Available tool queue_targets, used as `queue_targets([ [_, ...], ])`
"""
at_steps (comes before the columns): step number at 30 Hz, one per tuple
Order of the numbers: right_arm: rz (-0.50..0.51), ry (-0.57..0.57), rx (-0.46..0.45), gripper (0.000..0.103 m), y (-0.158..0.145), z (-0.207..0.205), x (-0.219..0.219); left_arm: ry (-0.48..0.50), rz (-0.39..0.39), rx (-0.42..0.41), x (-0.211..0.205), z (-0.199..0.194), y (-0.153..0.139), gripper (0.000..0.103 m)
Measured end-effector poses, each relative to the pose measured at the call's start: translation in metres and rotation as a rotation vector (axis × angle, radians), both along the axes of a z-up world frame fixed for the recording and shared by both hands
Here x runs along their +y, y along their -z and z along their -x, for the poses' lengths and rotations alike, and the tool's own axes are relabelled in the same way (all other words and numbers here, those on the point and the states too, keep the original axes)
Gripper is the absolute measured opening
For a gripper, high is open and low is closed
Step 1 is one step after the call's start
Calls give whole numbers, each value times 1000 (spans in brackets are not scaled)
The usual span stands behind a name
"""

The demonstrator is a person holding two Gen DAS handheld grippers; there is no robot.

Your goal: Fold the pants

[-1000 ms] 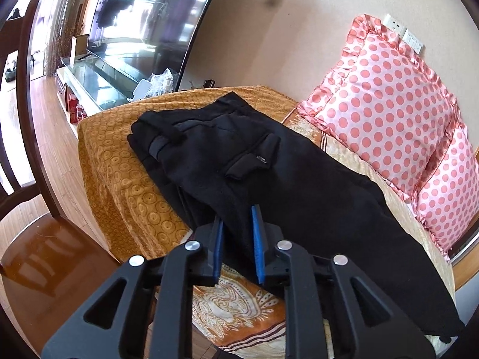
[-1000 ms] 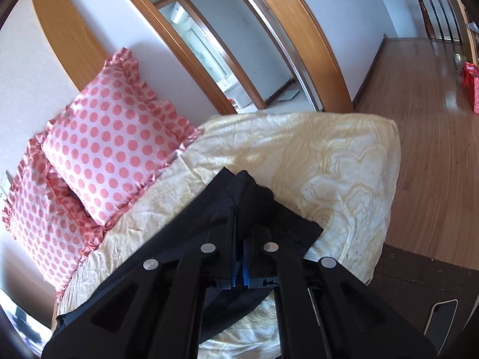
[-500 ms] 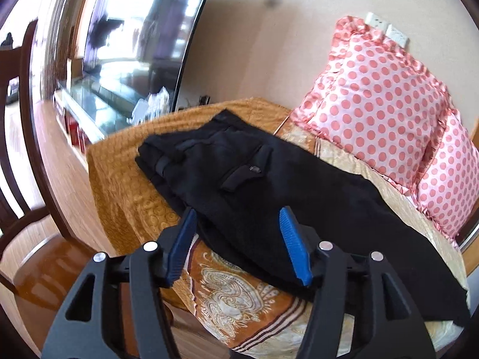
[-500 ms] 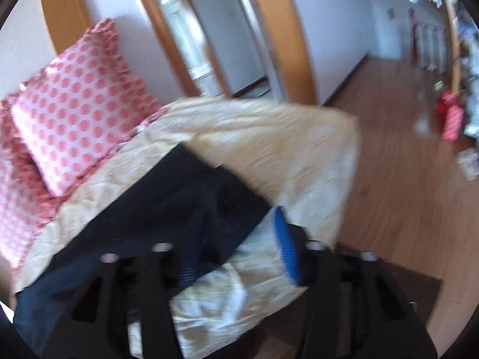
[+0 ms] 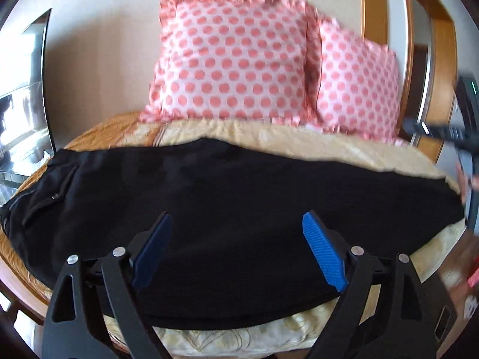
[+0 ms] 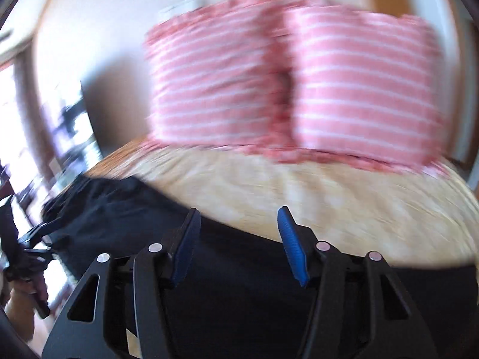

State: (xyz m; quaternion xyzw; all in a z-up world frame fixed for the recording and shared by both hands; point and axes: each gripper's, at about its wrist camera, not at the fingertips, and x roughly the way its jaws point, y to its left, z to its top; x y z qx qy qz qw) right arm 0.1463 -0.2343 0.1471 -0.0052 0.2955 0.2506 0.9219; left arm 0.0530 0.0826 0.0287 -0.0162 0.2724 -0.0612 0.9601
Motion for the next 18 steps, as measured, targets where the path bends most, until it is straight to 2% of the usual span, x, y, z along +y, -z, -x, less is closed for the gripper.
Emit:
queue_targets([
  [3,56,-148,50,45,9,-42,63,26,53,94,4,0,22,88],
  [6,115,-251,139,31,29,-80,110,35,19,68,4,14,29,88],
  [9,185,-307,181,29,50,-96,143,45,74,53,11,22,31,88],
  [12,236,-345,194,29,63,-100,160,58,102,46,14,22,31,88],
  [17,329,-369,205,29,79,-101,172,80,85,29,11,24,33,88],
  [18,317,-376,205,22,79,-100,170,83,88,27,11,24,32,88],
])
